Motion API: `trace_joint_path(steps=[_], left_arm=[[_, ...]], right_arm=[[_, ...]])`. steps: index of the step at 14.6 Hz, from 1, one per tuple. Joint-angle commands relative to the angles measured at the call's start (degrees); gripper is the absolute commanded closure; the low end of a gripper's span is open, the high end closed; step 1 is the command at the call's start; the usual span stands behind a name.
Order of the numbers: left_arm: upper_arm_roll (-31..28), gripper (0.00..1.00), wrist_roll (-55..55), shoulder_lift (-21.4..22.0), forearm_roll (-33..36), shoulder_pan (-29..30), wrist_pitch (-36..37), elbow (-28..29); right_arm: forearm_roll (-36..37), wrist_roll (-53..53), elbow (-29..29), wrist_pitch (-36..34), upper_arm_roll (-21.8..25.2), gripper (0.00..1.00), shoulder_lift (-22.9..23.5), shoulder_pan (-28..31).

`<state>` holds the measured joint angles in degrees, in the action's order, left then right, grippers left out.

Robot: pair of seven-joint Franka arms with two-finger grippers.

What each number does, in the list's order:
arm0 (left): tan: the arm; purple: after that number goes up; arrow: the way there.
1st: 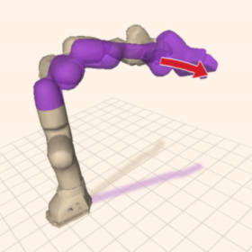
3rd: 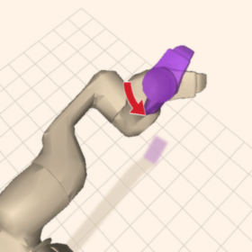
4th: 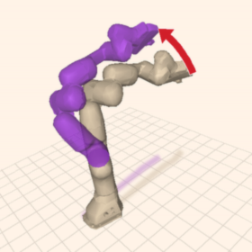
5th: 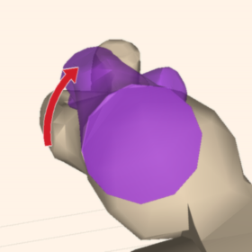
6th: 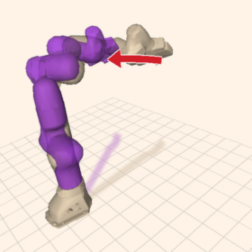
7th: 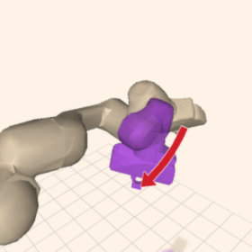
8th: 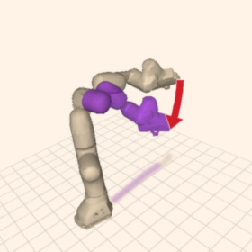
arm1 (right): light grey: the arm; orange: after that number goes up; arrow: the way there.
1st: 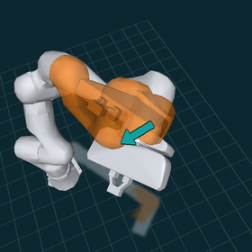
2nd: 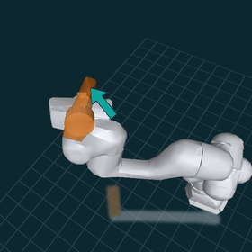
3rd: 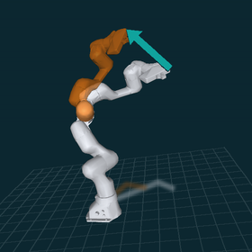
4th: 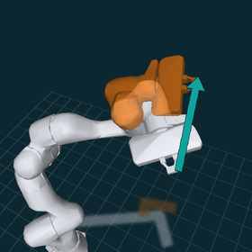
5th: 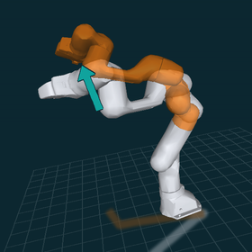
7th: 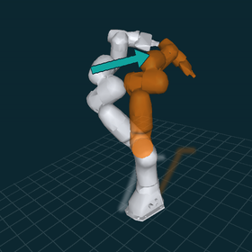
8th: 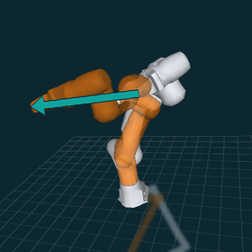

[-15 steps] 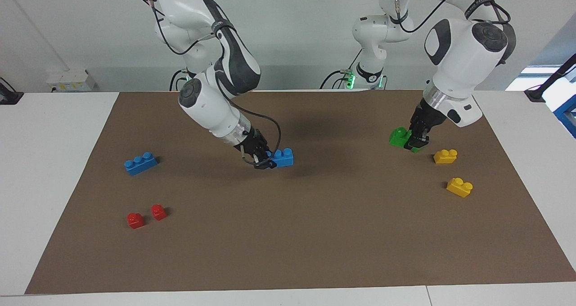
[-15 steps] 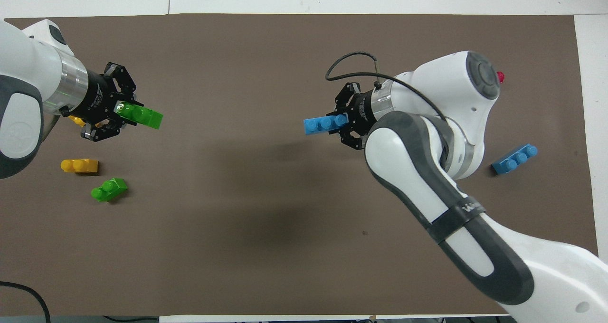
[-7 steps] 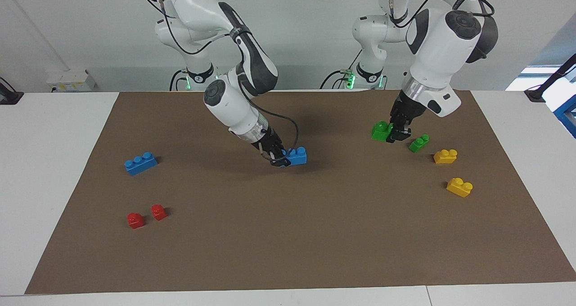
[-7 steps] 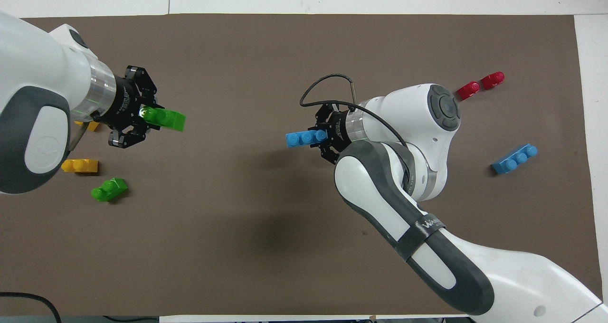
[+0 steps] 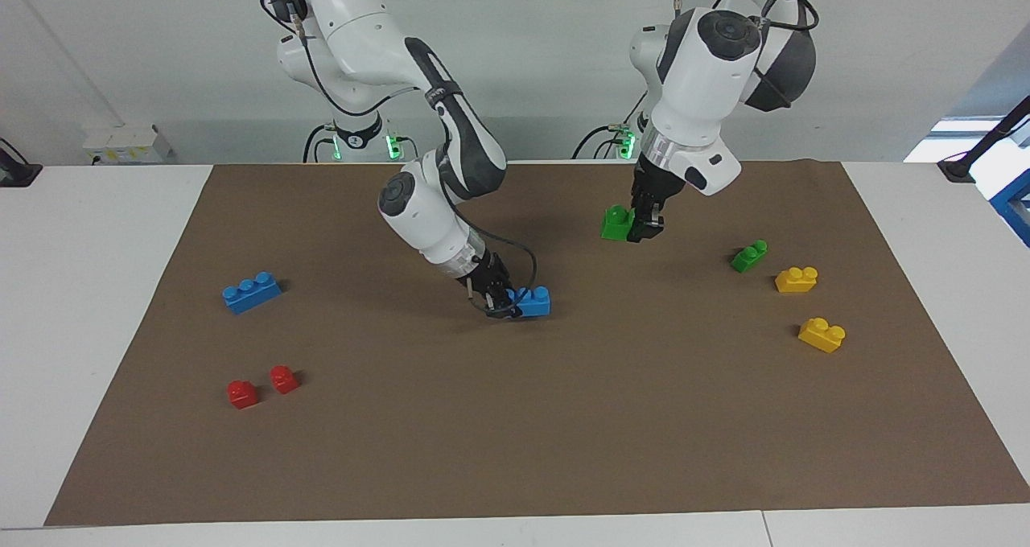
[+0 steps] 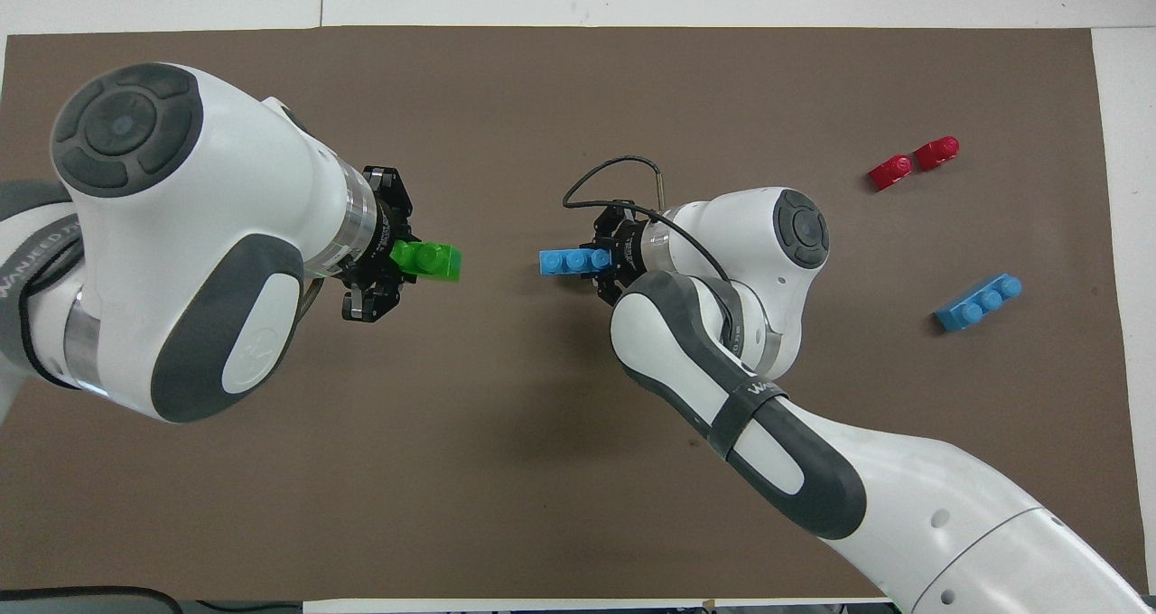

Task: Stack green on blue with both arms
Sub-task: 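Bring the green brick onto the blue brick held by the right gripper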

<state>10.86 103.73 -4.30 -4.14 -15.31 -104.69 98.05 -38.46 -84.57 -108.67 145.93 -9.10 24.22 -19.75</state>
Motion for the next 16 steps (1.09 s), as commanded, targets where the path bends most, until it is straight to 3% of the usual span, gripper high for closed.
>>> trace_joint_path(steps=[1,7,16], left_arm=[[-0.7,1.0,1.7,2.6,-0.1,-0.9,-2.1,3.6],[-0.7,1.0,4.9,3.2,0.8,-3.7,-6.8,7.3],[-0.7,1.0,12.2,-0.9,4.7,-8.6,-12.7,8.8]], right_arm=[[-1.8,1.1,-0.3,2.9,0.1,1.0,1.3,-0.6],[-1.9,1.1,-0.4,5.6,0.1,1.0,3.4,-1.5],[-1.8,1.3,-1.2,6.9,0.1,1.0,3.8,-1.5]])
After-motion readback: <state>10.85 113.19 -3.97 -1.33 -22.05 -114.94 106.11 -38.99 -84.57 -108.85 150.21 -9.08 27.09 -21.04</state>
